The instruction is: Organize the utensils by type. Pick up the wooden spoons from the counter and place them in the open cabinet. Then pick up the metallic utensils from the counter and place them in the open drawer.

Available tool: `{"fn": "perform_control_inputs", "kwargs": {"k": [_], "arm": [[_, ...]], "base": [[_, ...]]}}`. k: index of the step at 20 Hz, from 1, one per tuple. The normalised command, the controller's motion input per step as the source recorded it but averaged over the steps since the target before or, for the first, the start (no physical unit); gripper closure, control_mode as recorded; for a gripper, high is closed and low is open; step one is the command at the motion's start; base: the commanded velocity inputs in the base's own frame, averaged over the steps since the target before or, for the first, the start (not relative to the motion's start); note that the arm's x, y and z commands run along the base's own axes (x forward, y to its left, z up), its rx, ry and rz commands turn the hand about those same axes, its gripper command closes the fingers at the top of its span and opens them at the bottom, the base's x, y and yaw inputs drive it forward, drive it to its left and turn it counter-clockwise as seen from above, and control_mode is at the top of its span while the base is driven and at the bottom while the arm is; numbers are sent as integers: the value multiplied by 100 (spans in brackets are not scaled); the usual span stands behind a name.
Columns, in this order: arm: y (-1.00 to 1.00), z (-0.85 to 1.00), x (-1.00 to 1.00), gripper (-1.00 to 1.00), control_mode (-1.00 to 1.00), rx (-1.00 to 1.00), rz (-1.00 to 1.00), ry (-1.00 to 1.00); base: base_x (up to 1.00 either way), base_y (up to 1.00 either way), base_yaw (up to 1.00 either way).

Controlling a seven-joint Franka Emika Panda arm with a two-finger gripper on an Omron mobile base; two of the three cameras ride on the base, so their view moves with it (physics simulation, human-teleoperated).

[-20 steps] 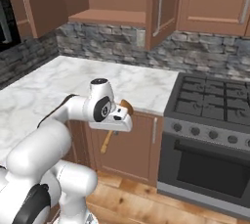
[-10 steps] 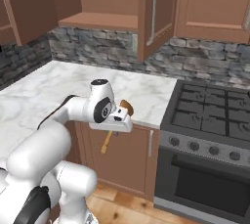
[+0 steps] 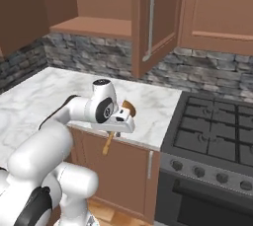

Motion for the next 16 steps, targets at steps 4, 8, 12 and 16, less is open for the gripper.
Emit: {"fn": "perform_control_inputs", "kwargs": {"k": [4,8,12,16], "arm": [[0,0,0,100,100,0,0,0],[0,0,0,100,100,0,0,0],[0,0,0,100,100,0,0,0],[0,0,0,100,100,0,0,0]], "base": [[72,13,5],[62,14,4],[49,13,6],[18,9,0]]}}
